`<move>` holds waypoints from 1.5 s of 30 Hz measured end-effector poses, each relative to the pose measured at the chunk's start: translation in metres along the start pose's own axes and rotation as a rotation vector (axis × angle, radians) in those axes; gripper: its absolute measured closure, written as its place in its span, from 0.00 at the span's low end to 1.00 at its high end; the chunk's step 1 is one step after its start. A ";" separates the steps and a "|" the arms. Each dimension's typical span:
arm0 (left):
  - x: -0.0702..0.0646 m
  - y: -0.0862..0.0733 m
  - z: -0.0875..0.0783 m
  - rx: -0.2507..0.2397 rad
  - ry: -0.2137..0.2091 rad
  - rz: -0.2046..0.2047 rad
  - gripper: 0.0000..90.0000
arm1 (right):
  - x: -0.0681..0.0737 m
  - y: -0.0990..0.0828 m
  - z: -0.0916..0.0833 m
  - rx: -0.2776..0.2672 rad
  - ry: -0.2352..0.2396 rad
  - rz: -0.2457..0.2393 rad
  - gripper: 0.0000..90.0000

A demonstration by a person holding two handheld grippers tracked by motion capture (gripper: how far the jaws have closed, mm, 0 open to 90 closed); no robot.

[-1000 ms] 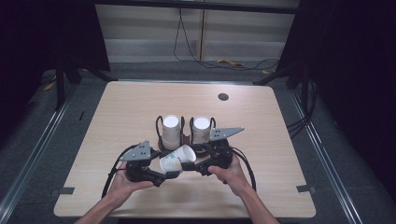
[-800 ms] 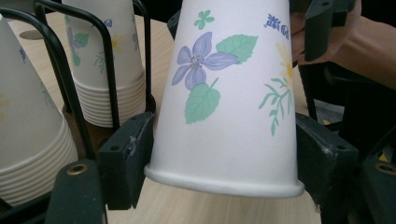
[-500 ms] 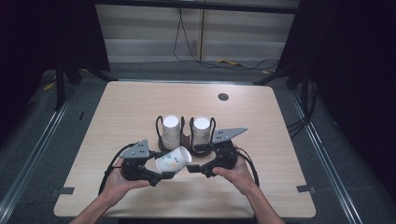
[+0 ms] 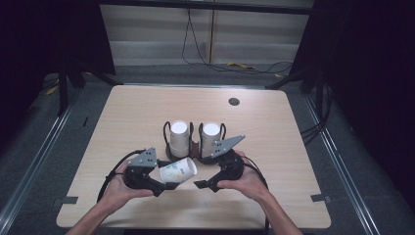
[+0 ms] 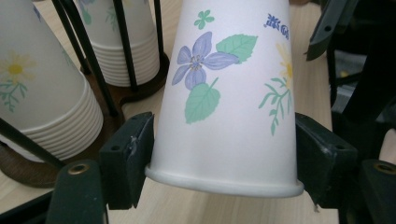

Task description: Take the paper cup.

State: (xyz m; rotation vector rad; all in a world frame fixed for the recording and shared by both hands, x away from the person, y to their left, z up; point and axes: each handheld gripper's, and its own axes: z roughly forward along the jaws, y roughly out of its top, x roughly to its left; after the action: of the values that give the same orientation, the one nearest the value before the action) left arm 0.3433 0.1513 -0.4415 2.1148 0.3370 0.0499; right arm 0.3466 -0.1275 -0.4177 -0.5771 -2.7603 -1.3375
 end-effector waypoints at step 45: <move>-0.011 0.003 0.028 0.219 -0.030 0.142 0.31 | 0.006 0.024 0.036 0.382 0.075 -0.178 0.25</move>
State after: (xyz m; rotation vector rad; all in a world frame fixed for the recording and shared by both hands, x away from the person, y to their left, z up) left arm 0.3386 0.1235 -0.4529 2.3523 0.1806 0.0667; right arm 0.3545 -0.0851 -0.4211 -0.2587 -2.9452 -0.7928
